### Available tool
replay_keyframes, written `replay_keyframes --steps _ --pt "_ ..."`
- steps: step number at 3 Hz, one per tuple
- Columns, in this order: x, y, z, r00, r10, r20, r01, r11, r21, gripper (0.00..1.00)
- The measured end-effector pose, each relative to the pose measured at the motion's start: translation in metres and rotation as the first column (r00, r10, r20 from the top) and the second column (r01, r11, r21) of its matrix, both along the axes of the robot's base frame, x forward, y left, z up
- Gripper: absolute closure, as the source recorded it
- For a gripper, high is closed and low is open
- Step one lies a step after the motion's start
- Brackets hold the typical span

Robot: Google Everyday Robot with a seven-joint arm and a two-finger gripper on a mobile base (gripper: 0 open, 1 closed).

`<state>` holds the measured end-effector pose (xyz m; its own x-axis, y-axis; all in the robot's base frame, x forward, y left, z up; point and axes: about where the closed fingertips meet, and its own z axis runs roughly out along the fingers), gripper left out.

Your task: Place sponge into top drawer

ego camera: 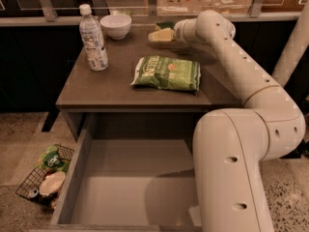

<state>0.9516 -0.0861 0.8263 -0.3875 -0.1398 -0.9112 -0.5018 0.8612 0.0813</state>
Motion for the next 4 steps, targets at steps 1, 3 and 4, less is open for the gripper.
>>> replay_keyframes --steps 1,3,4 --pt "0.0068 -0.0007 -0.0059 0.9989 -0.039 -0.024 0.04 0.999 0.03 0.0" --pt "0.0136 -0.0019 -0.0118 0.9975 -0.066 -0.025 0.067 0.998 0.017 0.38" --pt "0.0137 -0.0006 -0.0129 0.9975 -0.065 -0.027 0.065 0.998 0.017 0.62"
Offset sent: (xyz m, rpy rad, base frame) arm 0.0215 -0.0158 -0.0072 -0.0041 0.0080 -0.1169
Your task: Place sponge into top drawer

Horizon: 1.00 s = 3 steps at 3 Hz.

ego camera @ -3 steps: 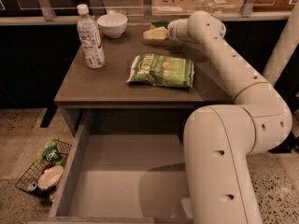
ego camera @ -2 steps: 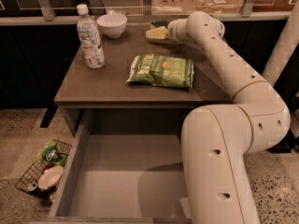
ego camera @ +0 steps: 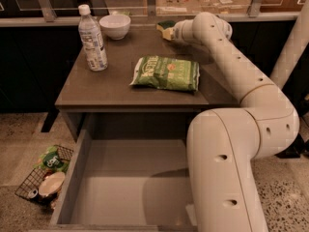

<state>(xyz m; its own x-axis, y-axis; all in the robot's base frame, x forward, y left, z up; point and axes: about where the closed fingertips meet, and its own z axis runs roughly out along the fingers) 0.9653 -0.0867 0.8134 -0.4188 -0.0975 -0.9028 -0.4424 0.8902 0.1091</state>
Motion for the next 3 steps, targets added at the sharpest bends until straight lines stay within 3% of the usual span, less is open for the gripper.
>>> replay_keyframes --steps 1,2,3 --pt "0.0 0.0001 0.0011 1.0 0.0 0.0 0.0 1.0 0.0 0.86" --pt "0.0 0.0006 0.0035 1.0 0.001 -0.001 -0.001 1.0 0.0 1.0" --pt "0.0 0.0007 0.0034 1.0 0.001 -0.001 -0.001 1.0 0.0 1.0"
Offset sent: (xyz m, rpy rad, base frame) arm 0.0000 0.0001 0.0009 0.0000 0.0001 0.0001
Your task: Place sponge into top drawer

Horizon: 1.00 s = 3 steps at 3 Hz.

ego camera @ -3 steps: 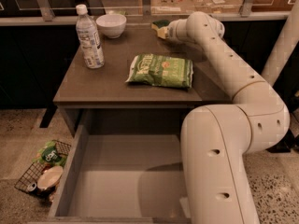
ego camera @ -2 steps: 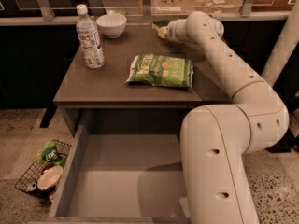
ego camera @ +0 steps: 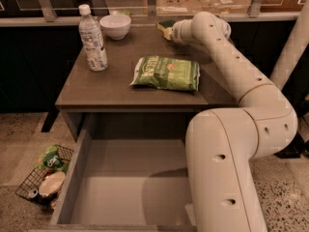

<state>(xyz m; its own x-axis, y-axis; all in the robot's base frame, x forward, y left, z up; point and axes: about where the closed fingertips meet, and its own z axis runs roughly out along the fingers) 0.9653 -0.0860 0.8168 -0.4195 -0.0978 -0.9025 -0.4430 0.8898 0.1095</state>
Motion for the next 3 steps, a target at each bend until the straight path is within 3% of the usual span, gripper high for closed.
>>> replay_keyframes --steps 3 --pt "-0.0001 0.0 0.0001 1.0 0.0 0.0 0.0 1.0 0.0 1.0"
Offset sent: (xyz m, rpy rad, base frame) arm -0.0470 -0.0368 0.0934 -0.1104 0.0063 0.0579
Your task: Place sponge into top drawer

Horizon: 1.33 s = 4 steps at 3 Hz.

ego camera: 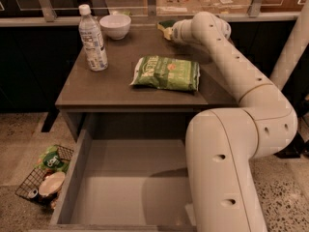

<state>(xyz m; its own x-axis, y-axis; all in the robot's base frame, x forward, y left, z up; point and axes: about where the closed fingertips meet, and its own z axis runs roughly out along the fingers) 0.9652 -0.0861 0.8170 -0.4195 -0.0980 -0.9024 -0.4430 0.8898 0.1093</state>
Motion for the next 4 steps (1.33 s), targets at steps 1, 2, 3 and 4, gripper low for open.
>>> replay_keyframes --steps 1,2,3,4 --pt "0.0 0.0003 -0.0003 1.0 0.0 0.0 0.0 1.0 0.0 1.0" --pt "0.0 0.0003 -0.0003 1.0 0.0 0.0 0.0 1.0 0.0 1.0" --pt "0.0 0.0003 -0.0002 1.0 0.0 0.0 0.0 1.0 0.0 1.0" --pt "-0.0001 0.0006 -0.0004 1.0 0.001 -0.001 -0.001 1.0 0.0 1.0"
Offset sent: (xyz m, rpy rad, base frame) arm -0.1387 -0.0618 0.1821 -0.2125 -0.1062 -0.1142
